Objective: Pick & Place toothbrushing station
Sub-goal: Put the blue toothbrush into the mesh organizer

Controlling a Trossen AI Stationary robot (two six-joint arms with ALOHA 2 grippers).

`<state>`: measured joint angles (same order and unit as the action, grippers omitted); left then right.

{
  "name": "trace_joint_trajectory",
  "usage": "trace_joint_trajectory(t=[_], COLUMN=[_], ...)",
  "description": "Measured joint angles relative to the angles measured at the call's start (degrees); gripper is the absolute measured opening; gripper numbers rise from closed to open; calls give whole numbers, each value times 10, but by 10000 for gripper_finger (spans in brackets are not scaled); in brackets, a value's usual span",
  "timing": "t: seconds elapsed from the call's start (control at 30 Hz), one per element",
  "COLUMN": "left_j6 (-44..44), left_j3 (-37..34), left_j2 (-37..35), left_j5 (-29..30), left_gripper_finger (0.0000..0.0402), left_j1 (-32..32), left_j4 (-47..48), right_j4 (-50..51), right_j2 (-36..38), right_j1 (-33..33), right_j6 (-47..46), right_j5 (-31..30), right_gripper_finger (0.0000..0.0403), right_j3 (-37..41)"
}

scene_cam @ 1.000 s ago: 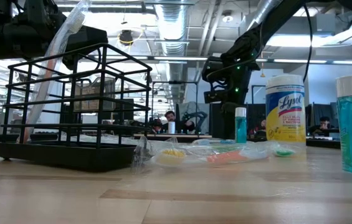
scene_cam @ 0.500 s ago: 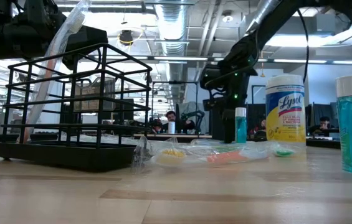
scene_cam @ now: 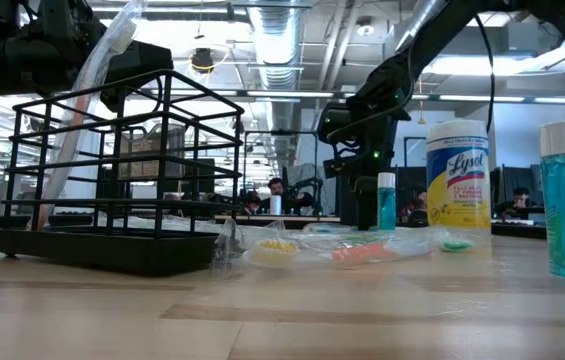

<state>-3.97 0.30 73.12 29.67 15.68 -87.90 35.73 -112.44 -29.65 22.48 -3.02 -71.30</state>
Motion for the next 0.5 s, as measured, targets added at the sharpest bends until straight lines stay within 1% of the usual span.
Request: trace_joint_trajectory(t=[0.07,0.17,0.3,0.5], left_j6=[0,0,0,0], left_j3=[0,0,0,0], left_j2=[0,0,0,0], left_j5=[0,0,0,0], left_gripper_finger=[103,103,103,103], left_j1=[0,0,0,0], left_j4=[0,0,0,0], right_j4=[1,4,14,45], right_j2=[0,0,0,-1], right_j1=[0,0,2,11], right_j6=[0,0,-11,-23], right_j5=[0,0,0,0], right_gripper_finger=[17,8,7,4], right_j3=[0,-1,-6,-43])
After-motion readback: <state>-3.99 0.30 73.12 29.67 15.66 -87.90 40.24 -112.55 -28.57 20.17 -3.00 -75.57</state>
